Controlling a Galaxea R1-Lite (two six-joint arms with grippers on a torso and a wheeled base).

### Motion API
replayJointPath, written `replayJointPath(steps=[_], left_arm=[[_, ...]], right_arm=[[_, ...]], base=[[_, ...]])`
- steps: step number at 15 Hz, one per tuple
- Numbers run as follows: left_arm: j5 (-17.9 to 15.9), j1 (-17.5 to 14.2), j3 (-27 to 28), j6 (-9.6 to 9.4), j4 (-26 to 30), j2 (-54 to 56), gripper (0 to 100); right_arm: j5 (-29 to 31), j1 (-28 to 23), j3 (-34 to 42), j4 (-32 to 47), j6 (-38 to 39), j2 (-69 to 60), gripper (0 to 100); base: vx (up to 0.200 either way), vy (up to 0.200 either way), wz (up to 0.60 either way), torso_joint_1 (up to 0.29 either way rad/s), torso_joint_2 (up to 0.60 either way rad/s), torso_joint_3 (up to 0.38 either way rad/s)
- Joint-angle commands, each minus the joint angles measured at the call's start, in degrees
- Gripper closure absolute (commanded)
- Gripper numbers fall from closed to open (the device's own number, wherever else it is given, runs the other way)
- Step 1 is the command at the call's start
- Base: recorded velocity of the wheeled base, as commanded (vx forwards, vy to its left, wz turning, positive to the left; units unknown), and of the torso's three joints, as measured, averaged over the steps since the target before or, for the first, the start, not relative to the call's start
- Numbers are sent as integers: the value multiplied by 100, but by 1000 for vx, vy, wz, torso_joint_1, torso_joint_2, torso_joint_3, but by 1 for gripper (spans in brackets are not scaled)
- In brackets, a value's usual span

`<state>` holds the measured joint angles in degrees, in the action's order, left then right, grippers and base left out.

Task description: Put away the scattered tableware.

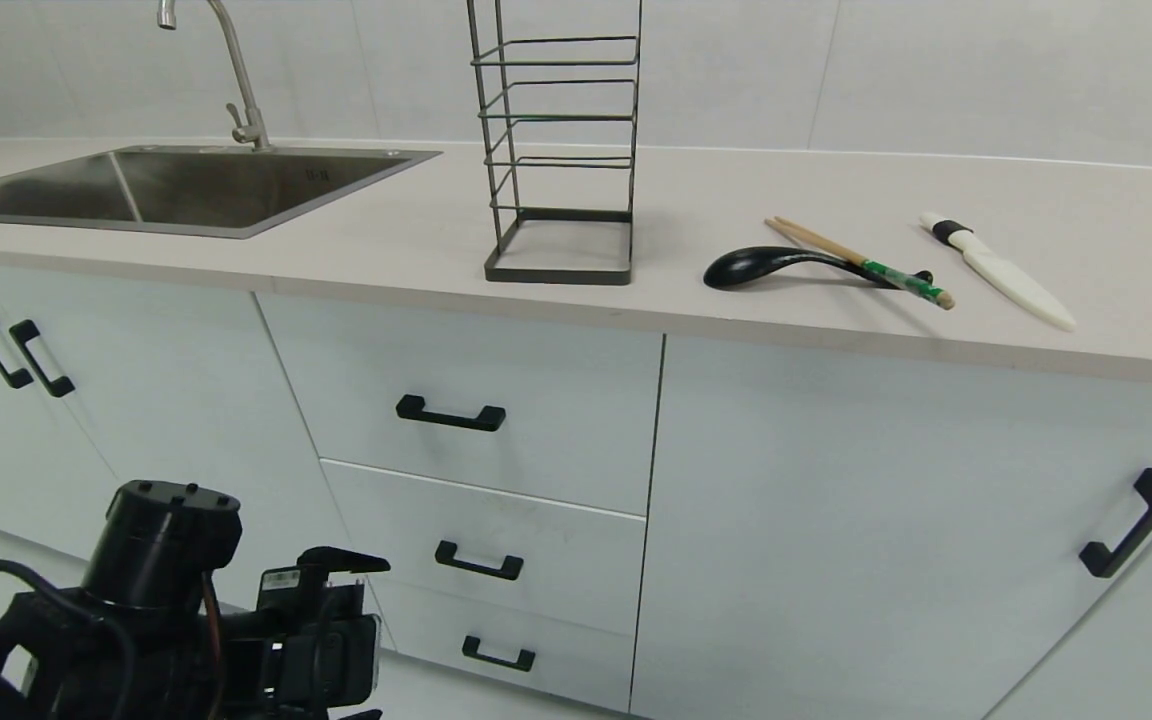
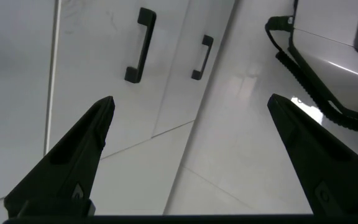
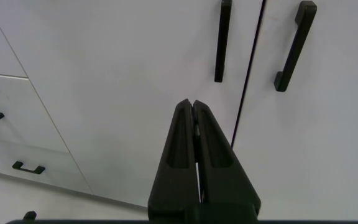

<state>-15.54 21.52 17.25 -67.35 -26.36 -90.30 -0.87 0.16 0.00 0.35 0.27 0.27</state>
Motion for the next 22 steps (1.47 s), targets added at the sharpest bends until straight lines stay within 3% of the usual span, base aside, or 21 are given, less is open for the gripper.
replayJointPath(steps=[1,6,13,18,22], left_arm=[[16,63,-2,-59,-212,-551,0],[25,125,24,-234,-1416,-1632,0],[60,107,472,-234,-1566,-2440,0],[51,125,507,-199,-2444,-3064,0],[51,116,639,-199,-2787,-3442,0]], right_arm=[[-1,2,0,0,0,8,100],[-1,2,0,0,0,8,100],[-1,2,0,0,0,8,100],[-1,2,0,0,0,8,100],[-1,2,0,0,0,8,100]], base=[[0,0,0,0,0,0],[0,0,0,0,0,0],[0,0,0,0,0,0],[0,0,0,0,0,0],[0,0,0,0,0,0]])
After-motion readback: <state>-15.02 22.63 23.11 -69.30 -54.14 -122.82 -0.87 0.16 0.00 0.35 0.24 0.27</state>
